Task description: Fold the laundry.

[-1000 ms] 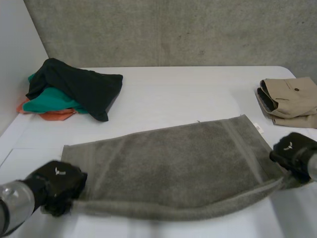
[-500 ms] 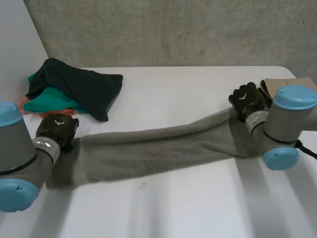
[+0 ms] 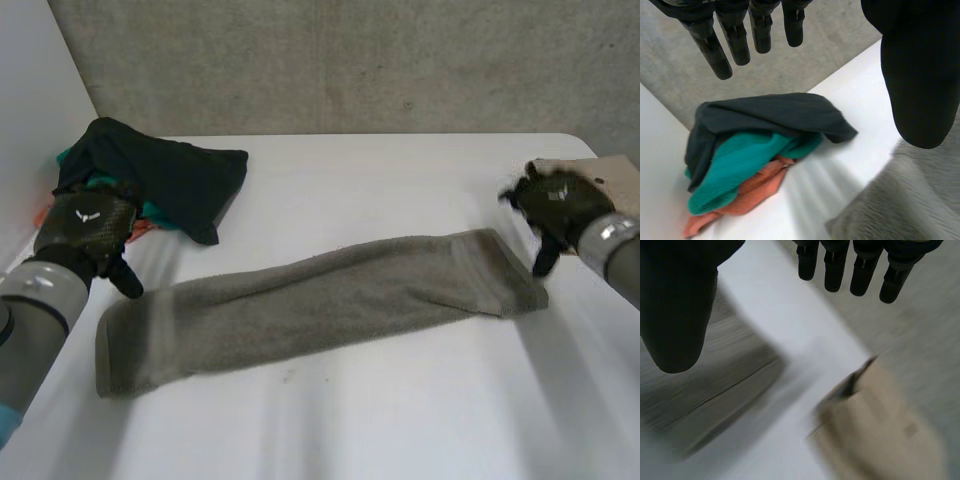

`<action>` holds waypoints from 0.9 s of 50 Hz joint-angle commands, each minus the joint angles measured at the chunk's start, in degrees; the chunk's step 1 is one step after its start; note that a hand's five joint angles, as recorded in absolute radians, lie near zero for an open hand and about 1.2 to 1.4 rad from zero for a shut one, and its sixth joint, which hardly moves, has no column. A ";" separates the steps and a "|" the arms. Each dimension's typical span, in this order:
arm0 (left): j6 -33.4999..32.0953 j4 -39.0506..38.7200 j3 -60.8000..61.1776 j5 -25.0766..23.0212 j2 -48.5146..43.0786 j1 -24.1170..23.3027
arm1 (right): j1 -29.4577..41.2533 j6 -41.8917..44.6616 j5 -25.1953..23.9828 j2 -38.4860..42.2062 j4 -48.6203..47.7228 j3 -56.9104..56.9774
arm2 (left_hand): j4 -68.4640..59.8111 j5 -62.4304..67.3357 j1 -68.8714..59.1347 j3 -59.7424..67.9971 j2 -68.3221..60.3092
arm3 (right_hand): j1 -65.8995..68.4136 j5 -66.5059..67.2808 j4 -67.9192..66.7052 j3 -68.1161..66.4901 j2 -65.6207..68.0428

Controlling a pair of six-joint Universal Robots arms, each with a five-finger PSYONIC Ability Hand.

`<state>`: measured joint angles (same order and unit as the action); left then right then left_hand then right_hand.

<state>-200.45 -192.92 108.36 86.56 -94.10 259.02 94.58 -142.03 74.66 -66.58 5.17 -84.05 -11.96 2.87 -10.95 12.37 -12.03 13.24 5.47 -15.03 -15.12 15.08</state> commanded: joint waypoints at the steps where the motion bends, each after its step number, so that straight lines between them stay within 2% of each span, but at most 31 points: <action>1: 0.59 -2.02 4.31 -2.89 1.20 -0.45 | -3.61 -1.05 -4.43 2.32 0.48 -6.99 | 1.96 -2.87 0.95 -2.37 2.03 | 6.85 4.63 -5.06 -4.97 5.01; 8: 1.29 -3.08 4.05 -2.45 -0.03 -1.94 | -2.47 -1.40 -3.91 7.59 -11.84 -9.37 | 1.96 -2.87 0.95 -2.37 2.03 | 15.23 13.01 -13.45 -13.35 13.40; 10: 1.38 -3.16 3.87 -1.93 -0.03 -2.55 | -2.21 -1.49 -3.29 9.53 -15.88 -9.02 | 1.96 -2.87 0.95 -2.37 2.03 | 30.33 28.11 -28.55 -28.46 28.50; 11: 1.47 -3.16 3.96 -1.75 -0.03 -2.73 | -2.21 -1.66 -2.94 10.06 -17.03 -8.76 | 1.96 -2.87 0.95 -2.37 2.03 | 42.72 40.50 -40.94 -40.85 40.89; 12: 1.47 -3.16 3.96 -1.58 0.06 -2.82 | -2.29 -1.41 -2.50 10.41 -17.91 -8.58 | 1.96 -2.87 0.95 -2.37 2.03 | 65.99 63.77 -64.21 -64.12 64.16; 15: 1.47 -3.25 3.96 -0.78 0.41 -3.43 | -3.35 -1.84 2.41 8.93 -19.67 -9.46 | 1.96 -2.87 0.95 -2.37 2.03 | 66.76 64.53 -64.97 -64.88 64.92; 17: 1.47 -3.25 4.05 -0.34 1.02 -3.61 | -5.27 -2.72 6.09 4.91 -20.90 -11.21 | 1.96 -2.87 0.95 -2.37 2.03 | 66.76 64.53 -64.97 -64.88 64.92; 20: 1.56 -3.25 4.22 -0.17 2.16 -3.35 | -9.22 -1.68 5.59 0.59 -20.91 -13.41 | 1.96 -2.87 0.95 -2.37 2.03 | 66.76 64.53 -64.97 -64.88 64.92; 25: 1.56 -3.25 4.31 -0.34 3.13 -2.56 | -17.14 4.56 2.69 -1.10 -18.36 -14.65 | 1.96 -2.87 0.95 -2.37 2.03 | 66.76 64.53 -64.97 -64.88 64.92; 30: 1.64 -2.81 4.93 -0.43 4.01 -1.85 | -23.64 17.63 4.00 0.39 -15.46 -11.93 | 1.96 -2.87 0.95 -2.37 2.03 | 66.76 64.53 -64.97 -64.88 64.92; 32: 1.64 -2.73 5.19 -0.52 4.36 -1.77 | -23.92 21.17 4.97 0.83 -14.76 -10.70 | 1.96 -2.87 0.95 -2.37 2.03 | 66.76 64.53 -64.97 -64.88 64.92; 36: 1.64 -2.73 5.54 -0.69 4.89 -1.94 | -19.18 22.94 6.64 1.63 -14.66 -8.76 | 1.96 -2.87 0.95 -2.37 2.03 | 66.76 64.53 -64.97 -64.88 64.92; 40: 1.64 -2.73 5.54 -0.69 5.33 -2.20 | -10.75 21.89 6.21 -0.91 -16.94 -9.02 | 1.96 -2.87 0.95 -2.37 2.03 | 66.76 64.53 -64.97 -64.88 64.92; 44: 2.00 -2.73 5.45 -0.52 5.94 -2.73 | 0.41 22.15 3.66 -5.22 -22.30 -11.39 | 1.96 -2.87 0.95 -2.37 2.03 | 66.76 64.53 -64.97 -64.88 64.92; 45: 2.08 -2.73 5.45 -0.52 6.12 -3.08 | 5.04 22.41 1.74 -6.62 -25.01 -12.87 | 1.96 -2.87 0.95 -2.37 2.03 | 66.76 64.53 -64.97 -64.88 64.92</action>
<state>-198.70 -195.63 113.90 85.91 -88.64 256.75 84.95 -119.03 80.29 -68.11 -12.64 -93.58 -11.96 2.87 -10.95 12.37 -12.03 63.52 58.09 -68.69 -68.20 67.63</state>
